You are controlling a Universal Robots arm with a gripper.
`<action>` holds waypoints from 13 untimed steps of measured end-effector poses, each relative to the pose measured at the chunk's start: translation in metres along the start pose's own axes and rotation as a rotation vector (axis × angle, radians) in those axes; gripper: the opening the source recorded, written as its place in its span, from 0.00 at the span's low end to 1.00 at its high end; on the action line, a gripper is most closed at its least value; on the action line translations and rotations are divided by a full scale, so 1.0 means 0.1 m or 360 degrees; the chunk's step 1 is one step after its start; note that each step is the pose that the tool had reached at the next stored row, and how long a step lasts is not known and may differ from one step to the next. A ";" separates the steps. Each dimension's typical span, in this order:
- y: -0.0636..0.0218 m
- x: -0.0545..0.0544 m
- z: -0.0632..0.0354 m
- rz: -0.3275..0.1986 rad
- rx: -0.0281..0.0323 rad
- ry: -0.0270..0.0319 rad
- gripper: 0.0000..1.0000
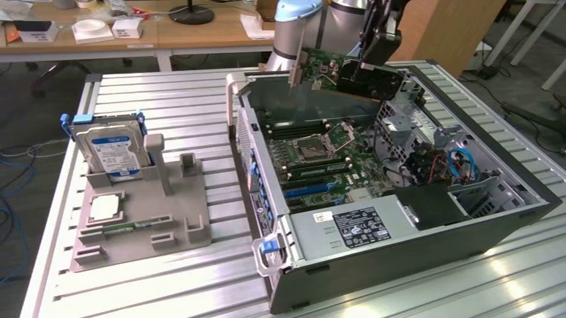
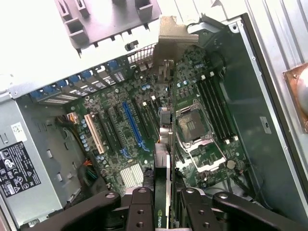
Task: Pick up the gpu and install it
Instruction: 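Insert the gpu into the slot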
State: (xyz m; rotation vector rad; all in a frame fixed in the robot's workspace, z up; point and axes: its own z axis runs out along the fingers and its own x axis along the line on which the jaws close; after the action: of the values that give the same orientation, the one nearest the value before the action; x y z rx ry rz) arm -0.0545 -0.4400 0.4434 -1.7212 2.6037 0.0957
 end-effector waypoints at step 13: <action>0.000 0.00 -0.001 -0.0121 -0.00077 0.00014 0.26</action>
State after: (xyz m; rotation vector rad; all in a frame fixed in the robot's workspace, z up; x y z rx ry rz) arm -0.0545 -0.4402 0.4434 -1.8199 2.5369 0.1000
